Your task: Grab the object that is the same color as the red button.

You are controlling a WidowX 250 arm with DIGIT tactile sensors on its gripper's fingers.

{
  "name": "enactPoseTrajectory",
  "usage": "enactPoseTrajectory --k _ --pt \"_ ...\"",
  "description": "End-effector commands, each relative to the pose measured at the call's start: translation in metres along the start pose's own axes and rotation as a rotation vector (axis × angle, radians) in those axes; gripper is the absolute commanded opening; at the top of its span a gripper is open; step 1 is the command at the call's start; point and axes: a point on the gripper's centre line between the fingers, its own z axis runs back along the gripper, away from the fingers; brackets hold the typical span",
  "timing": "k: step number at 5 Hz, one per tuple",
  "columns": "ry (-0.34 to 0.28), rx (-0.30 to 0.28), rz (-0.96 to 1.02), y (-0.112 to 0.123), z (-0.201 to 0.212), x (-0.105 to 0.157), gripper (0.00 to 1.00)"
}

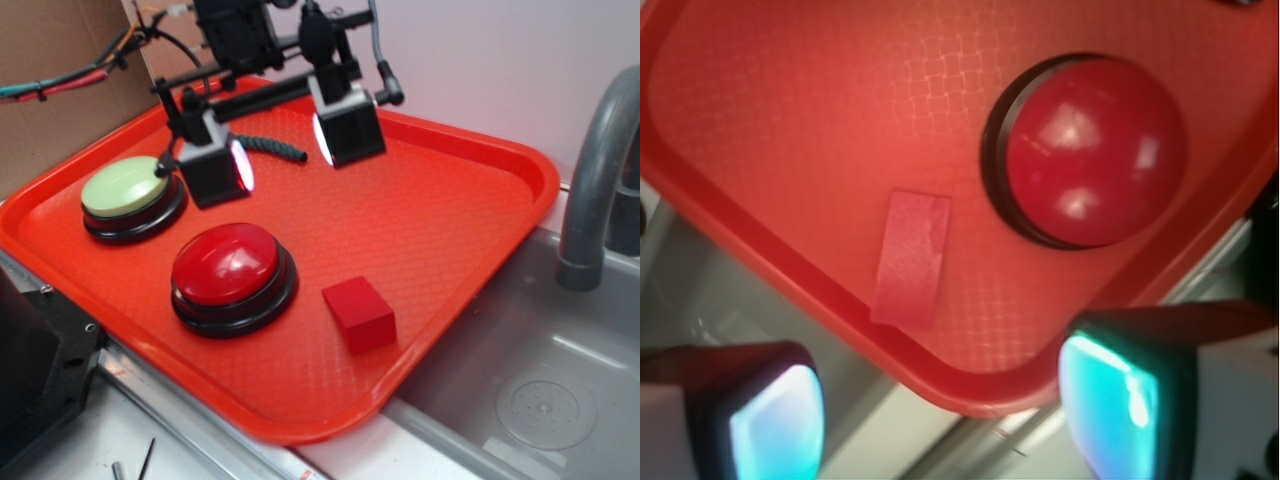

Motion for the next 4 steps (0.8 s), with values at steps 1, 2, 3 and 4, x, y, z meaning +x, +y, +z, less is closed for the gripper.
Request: enactPoseTrajectory --k 1,2,3,4 --pt "-0.063 0.025 0.02 -0.015 -0.035 0.003 1.0" --pt "-0.083 0.075 0.048 -0.019 -0.06 0.01 1.0" --pt "-0.124 0.083 0.069 -0.02 -0.076 0.014 1.0" --pt "-0.13 0.087 0.073 -0.017 -0.088 0.018 1.0"
